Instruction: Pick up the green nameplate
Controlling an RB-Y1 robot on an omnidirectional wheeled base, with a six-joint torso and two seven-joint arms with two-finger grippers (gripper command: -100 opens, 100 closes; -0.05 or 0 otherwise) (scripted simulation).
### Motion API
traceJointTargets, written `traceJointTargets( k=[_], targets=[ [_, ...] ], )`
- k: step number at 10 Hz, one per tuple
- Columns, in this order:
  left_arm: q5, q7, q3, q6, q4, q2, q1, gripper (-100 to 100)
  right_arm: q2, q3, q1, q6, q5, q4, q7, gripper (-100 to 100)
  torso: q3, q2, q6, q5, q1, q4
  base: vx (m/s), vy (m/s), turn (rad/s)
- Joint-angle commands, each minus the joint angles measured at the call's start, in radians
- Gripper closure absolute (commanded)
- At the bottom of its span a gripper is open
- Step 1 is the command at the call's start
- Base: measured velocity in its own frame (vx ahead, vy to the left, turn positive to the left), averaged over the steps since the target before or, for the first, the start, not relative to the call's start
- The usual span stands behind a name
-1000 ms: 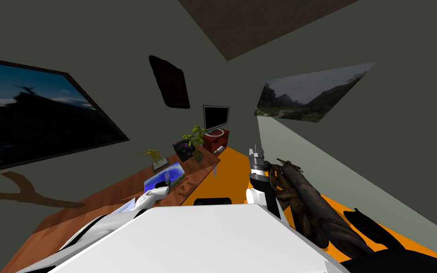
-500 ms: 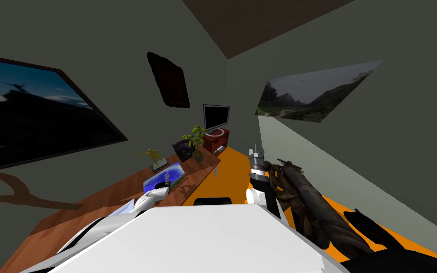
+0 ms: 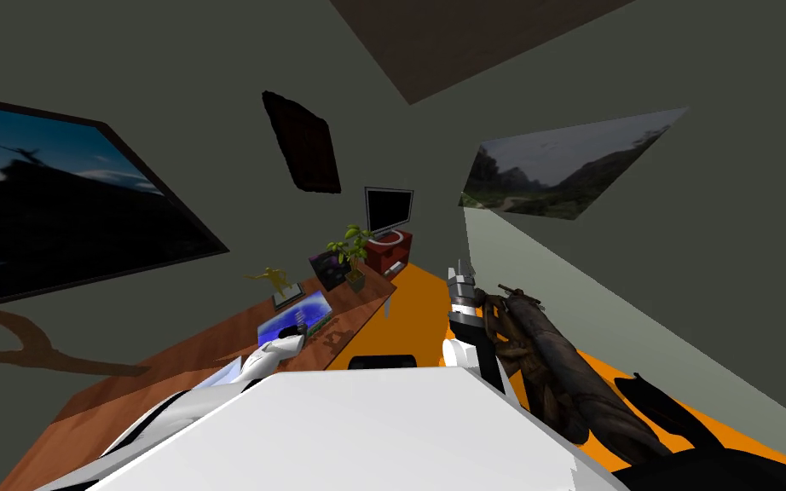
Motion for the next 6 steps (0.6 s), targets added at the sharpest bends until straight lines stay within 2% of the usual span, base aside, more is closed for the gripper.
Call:
traceJointTargets(
  k=[1, 3, 4, 5, 6],
  targets=[
    [0.006, 0.002, -0.001, 0.034, -0.015, 0.009, -0.011, 100, 0.000, 0.000, 0.000, 0.000, 0.000, 0.000, 0.000, 0, 0.000, 0.000, 0.000, 0.000, 0.000, 0.000, -0.115, -0.036, -0.036],
    [0.010, 0.002, -0.001, 0.052, -0.024, 0.015, -0.017, 100, 0.000, 0.000, 0.000, 0.000, 0.000, 0.000, 0.000, 0, 0.002, 0.003, 0.000, 0.000, -0.002, 0.000, -0.080, -0.039, -0.014],
    [0.016, 0.003, -0.002, 0.079, -0.038, 0.024, -0.028, 100, 0.000, 0.000, 0.000, 0.000, 0.000, 0.000, 0.000, 0, 0.001, 0.002, -0.001, 0.000, -0.001, 0.000, -0.069, -0.030, -0.024],
    [0.014, 0.001, -0.002, 0.060, -0.027, 0.019, -0.022, 100, 0.000, 0.000, 0.000, 0.000, 0.000, 0.000, 0.000, 0, 0.001, 0.002, 0.000, 0.000, -0.001, 0.001, -0.035, -0.014, -0.008],
    [0.015, 0.001, -0.002, 0.064, -0.027, 0.020, -0.024, 0, 0.000, 0.000, 0.000, 0.000, 0.000, 0.000, 0.000, 0, 0.000, 0.000, -0.001, 0.000, 0.000, 0.000, -0.006, -0.003, 0.002]
  ],
)
